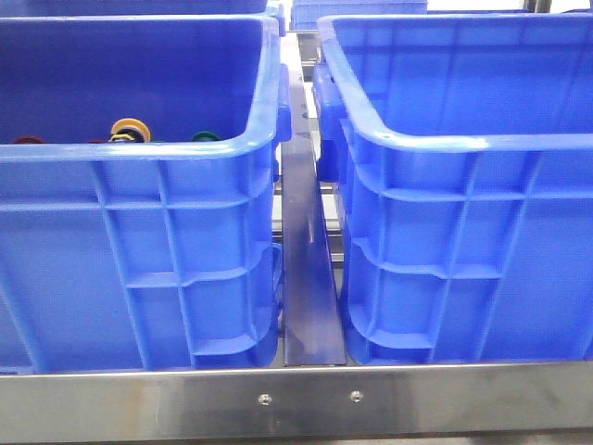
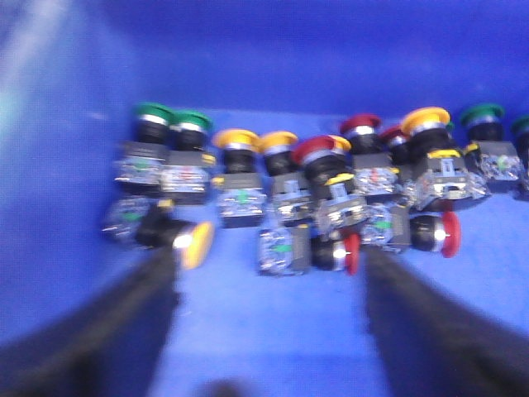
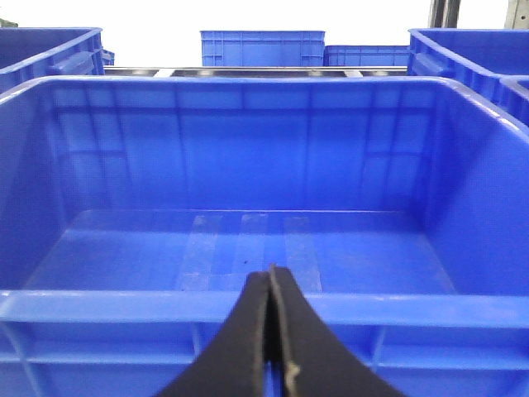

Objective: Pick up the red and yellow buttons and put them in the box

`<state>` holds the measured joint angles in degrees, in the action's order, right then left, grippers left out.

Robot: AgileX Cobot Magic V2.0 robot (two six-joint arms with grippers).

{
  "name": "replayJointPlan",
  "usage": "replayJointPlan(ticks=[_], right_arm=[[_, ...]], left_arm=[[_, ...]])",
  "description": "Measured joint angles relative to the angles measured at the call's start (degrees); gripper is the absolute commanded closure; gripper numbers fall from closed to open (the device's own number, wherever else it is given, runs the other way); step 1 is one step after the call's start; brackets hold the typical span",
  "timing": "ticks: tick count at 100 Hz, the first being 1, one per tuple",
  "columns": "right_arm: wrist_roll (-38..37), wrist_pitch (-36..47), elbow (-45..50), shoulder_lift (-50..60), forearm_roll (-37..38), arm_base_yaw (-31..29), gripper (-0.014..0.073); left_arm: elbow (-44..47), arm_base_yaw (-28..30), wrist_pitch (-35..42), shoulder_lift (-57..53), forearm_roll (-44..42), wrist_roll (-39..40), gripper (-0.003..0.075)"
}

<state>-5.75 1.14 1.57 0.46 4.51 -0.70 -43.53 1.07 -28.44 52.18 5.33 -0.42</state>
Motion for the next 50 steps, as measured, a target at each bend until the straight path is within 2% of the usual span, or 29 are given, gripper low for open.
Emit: replayJointPlan(ticks=[21, 50], right_arm=[[0.0, 0.0, 0.0, 0.0, 0.0, 0.0, 0.0664], [0.0, 0.0, 0.0, 0.0, 0.0, 0.0, 0.0664]], left_arm=[[-7.8, -4.3, -4.6, 13.2, 0.6, -0.1, 0.0174], [-19.4, -4.8, -13.5, 29.7, 0.8, 2.3, 0.0174]])
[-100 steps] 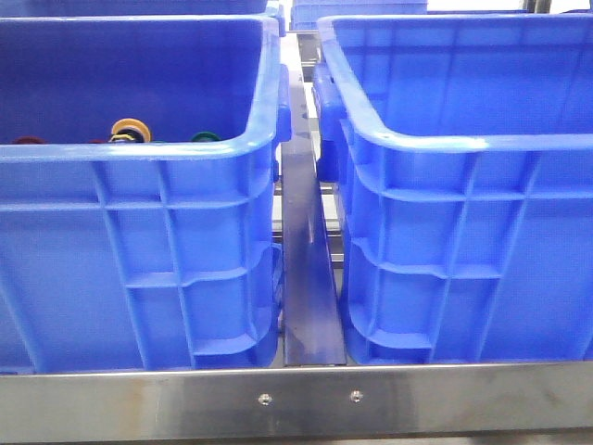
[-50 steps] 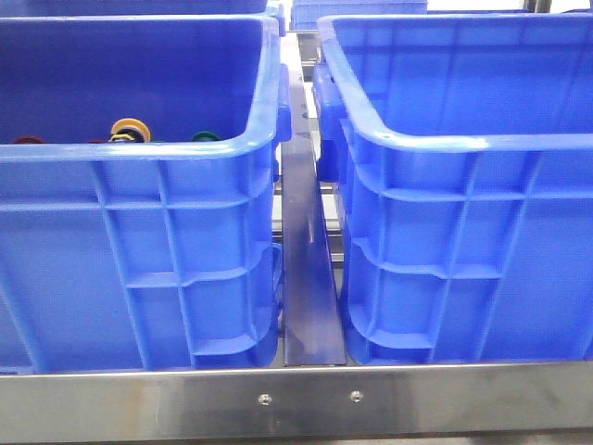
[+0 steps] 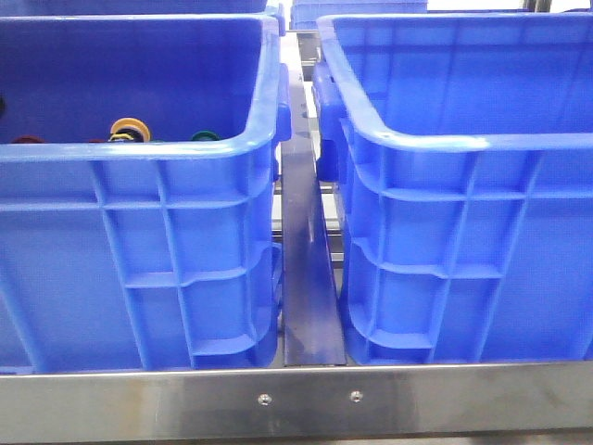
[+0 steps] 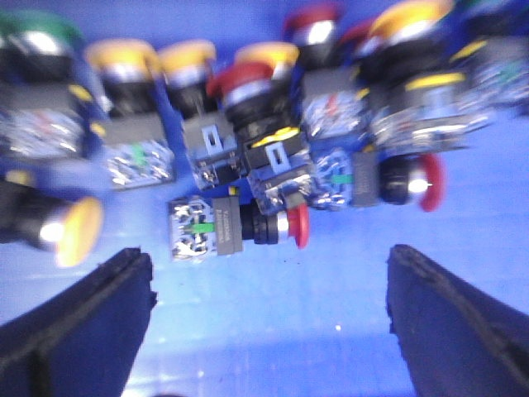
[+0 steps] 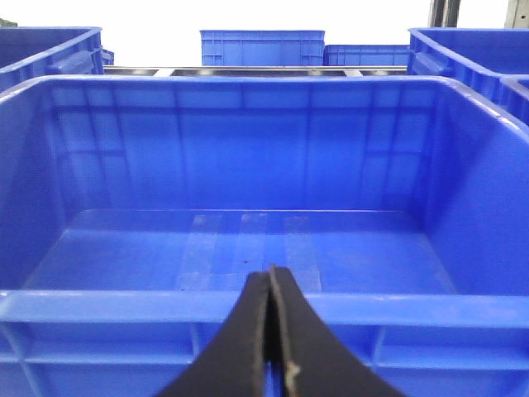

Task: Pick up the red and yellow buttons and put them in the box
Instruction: 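Lower the left gripper into the button bin and grasp a red button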

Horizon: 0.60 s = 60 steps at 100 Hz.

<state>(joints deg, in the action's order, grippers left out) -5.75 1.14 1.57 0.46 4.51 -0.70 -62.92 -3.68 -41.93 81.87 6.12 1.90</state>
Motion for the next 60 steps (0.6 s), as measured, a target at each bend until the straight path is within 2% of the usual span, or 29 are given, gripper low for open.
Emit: replayJointPlan(ticks=[42, 49, 60], right_arm=[[0.0, 0.0, 0.0, 0.0, 0.0, 0.0, 0.0664], [0.0, 0.0, 0.0, 0.0, 0.0, 0.0, 0.0664], [0.0, 0.0, 0.0, 0.0, 0.0, 0.0, 0.0664]], left_arm=[[-11.4, 0.0, -4.3, 15.9, 1.4, 3.6, 0.0178], [-12.4, 0.0, -4.7, 17.3, 1.4, 3.6, 0.0221], [-13.1, 0.0, -5.0, 18.6, 1.4, 3.6, 0.0358]])
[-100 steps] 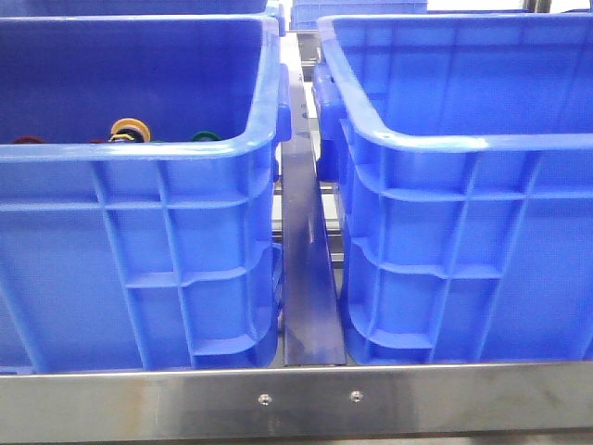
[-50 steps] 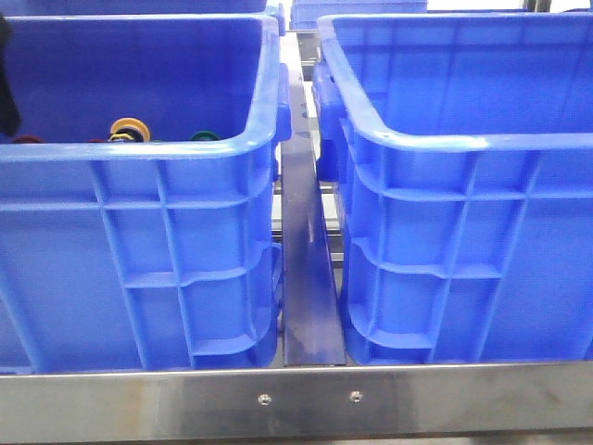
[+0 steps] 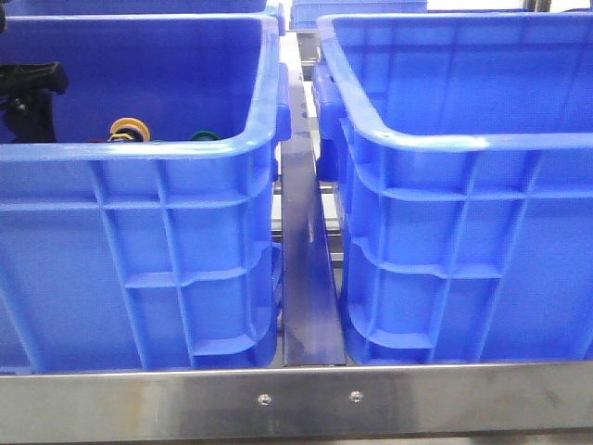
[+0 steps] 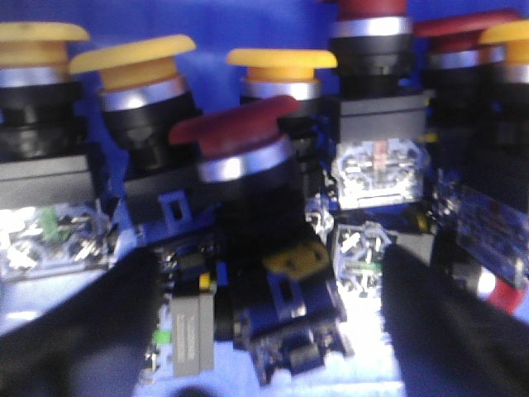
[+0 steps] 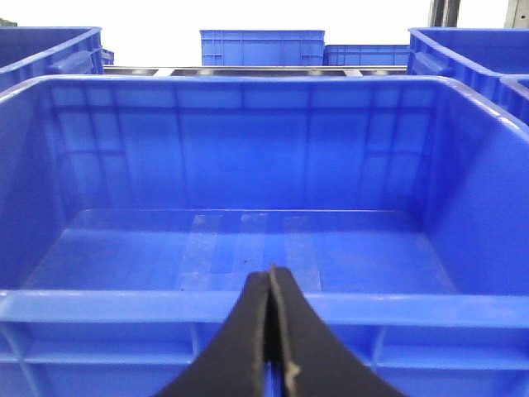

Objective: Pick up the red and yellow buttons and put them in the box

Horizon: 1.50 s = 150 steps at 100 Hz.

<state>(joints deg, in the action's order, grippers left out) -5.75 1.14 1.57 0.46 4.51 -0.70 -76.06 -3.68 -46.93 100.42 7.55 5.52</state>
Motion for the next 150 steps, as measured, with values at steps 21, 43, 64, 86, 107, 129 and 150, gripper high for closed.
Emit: replayJointPlan(ticks=[21, 43, 64, 86, 107, 129, 150], right_arm=[[0.0, 0.0, 0.0, 0.0, 0.0, 0.0, 0.0664], [0.0, 0.0, 0.0, 0.0, 0.0, 0.0, 0.0664], [0.0, 0.0, 0.0, 0.0, 0.0, 0.0, 0.0664], [0.0, 0.0, 0.0, 0.0, 0.0, 0.0, 0.0664], [0.0, 0.0, 0.0, 0.0, 0.0, 0.0, 0.0664], [0.0, 0.0, 0.0, 0.0, 0.0, 0.0, 0.0664], [0.0, 0.0, 0.0, 0.0, 0.0, 0.0, 0.0664]], left_arm=[[-0.2, 0.0, -0.1, 0.3, 0.4, 0.1, 0.0606], [-0.3, 0.0, -0.1, 0.1, 0.4, 0.1, 0.0625], [0.3, 0.0, 0.4, -3.9, 0.3, 0.1, 0.0625], [6.0, -2.1, 4.2, -14.0, 0.1, 0.1, 0.0625], [12.4, -8.4, 6.3, -23.5, 0.1, 0.1, 0.0625], [15.5, -18.5, 8.2, -28.9, 0.1, 0.1, 0.0625], [15.8, -30.9, 10.5, -29.5, 0.1, 0.1, 0.0625]])
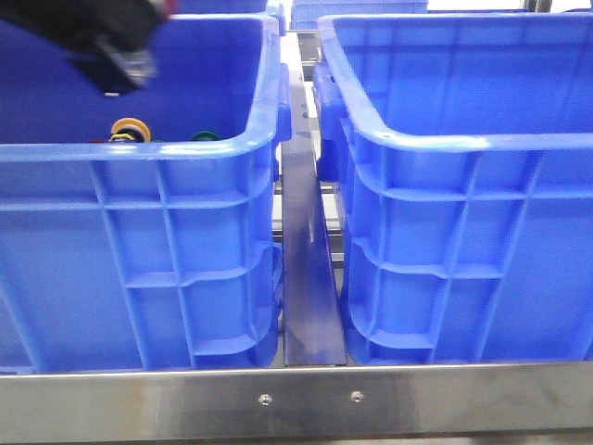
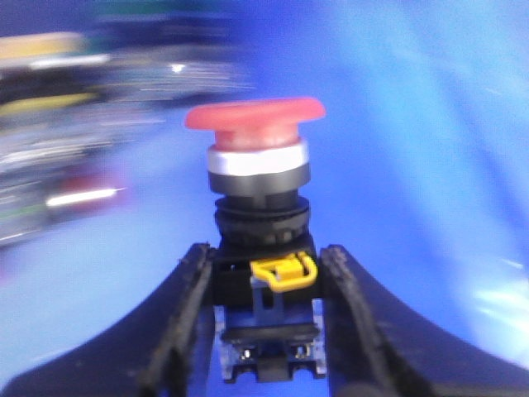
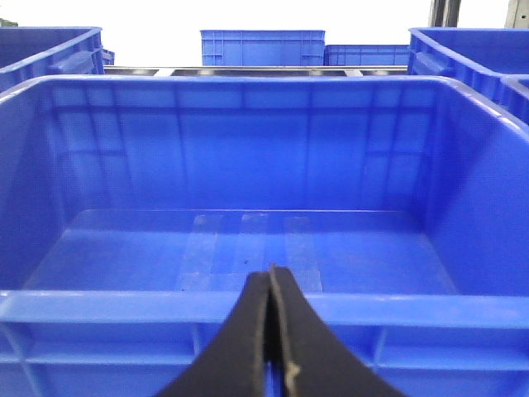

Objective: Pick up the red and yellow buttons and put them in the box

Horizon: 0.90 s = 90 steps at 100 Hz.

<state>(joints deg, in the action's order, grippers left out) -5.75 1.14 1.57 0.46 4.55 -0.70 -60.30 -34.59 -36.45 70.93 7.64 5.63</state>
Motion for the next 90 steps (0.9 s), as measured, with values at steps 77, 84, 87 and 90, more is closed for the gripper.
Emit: replayJointPlan(ticks=[77, 84, 87, 90], right_arm=[[0.0, -29.6, -27.3, -16.4, 0.0, 0.0, 0.0649], [0.0, -31.1, -30.5, -20.5, -0.1, 0.0, 0.0583], [0.0, -31.9, -31.7, -22.2, -0.5, 0.0, 0.0537], [0.0, -32.6, -33.2, -23.8, -0.9, 0.0, 0.0465]], left_arm=[[0.1, -11.8, 4.8, 0.0, 0.0, 0.0, 0.0625], [0.1, -11.8, 4.8, 0.0, 0.0, 0.0, 0.0625], [0.1, -11.8, 4.8, 0.0, 0.0, 0.0, 0.0625], [0.1, -11.8, 4.8, 0.0, 0.0, 0.0, 0.0625]])
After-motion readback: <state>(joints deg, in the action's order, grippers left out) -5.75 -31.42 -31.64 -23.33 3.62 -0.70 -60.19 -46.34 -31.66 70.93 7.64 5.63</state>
